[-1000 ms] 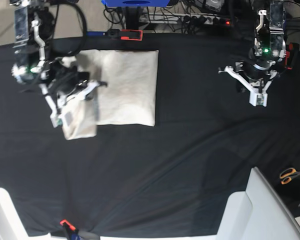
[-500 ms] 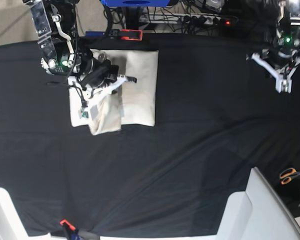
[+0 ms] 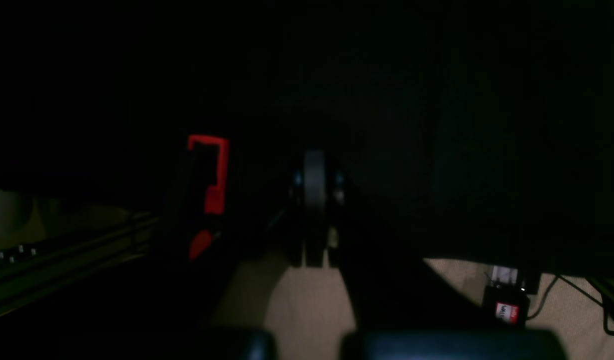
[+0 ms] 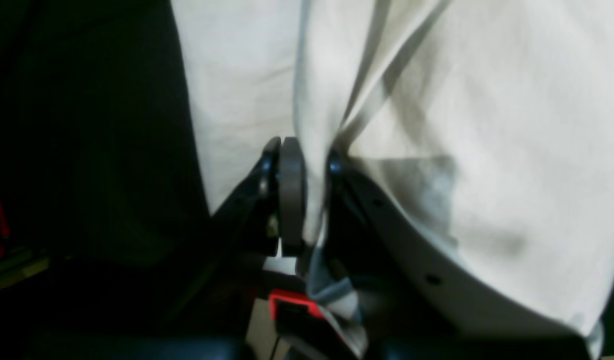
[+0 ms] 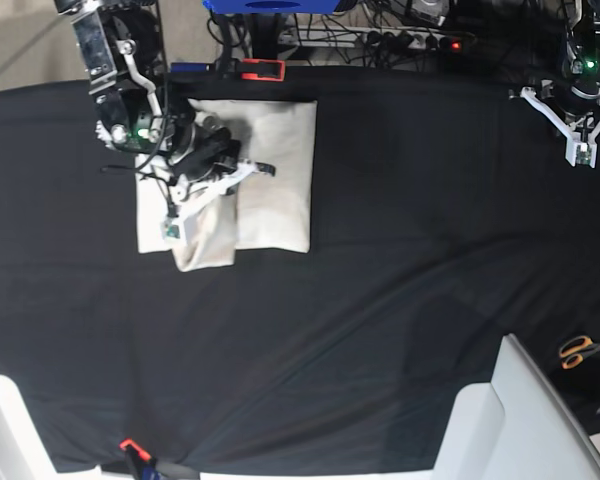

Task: Fold the T-shirt properly
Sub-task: 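Carry the folded end across the shirt with the right gripper and lay it flat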

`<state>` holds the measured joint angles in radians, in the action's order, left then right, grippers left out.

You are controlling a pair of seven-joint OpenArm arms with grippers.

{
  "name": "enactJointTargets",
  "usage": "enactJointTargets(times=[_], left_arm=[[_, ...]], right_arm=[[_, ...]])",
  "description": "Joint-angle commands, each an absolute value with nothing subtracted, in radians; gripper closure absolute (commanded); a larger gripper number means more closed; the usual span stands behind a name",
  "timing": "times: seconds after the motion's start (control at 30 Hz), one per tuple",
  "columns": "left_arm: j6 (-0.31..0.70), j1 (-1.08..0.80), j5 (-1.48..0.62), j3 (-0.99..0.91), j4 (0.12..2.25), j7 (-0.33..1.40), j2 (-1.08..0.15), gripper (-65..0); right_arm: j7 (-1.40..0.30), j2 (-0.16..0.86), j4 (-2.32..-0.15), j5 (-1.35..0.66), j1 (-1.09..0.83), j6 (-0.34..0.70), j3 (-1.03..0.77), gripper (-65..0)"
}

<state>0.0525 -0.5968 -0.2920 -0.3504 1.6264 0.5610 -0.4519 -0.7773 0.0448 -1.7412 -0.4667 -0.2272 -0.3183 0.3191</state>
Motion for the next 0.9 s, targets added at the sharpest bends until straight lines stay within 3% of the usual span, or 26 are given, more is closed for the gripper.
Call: enactJointTargets(times=[0.0, 0.23, 0.4, 0.87], left_arm=[[0.047, -0.601, -0.288, -0.355, 1.643, 0.544, -0.469, 0.0], [0.047, -0.599, -0.288, -0.354, 1.643, 0.544, -0.469, 0.0], [0.047, -0.596, -0.288, -0.358, 1.638, 0.544, -0.469, 0.0], [0.047, -0.595, -0.288, -0.354, 1.635, 0.544, -0.469, 0.0]], right_arm=[[-0.760, 0.041, -1.758, -0.475, -0.219, -0.314, 0.320, -0.6], [-0.760, 0.035, -1.758, -0.475, -0.219, -0.318, 0.357, -0.6], [-0.719, 0.044, -1.758, -0.475, -0.214, -0.415, 0.443, -0.6], [-0.656, 0.044, -1.750, -0.475, -0.217, -0.423, 0.449, -0.6]])
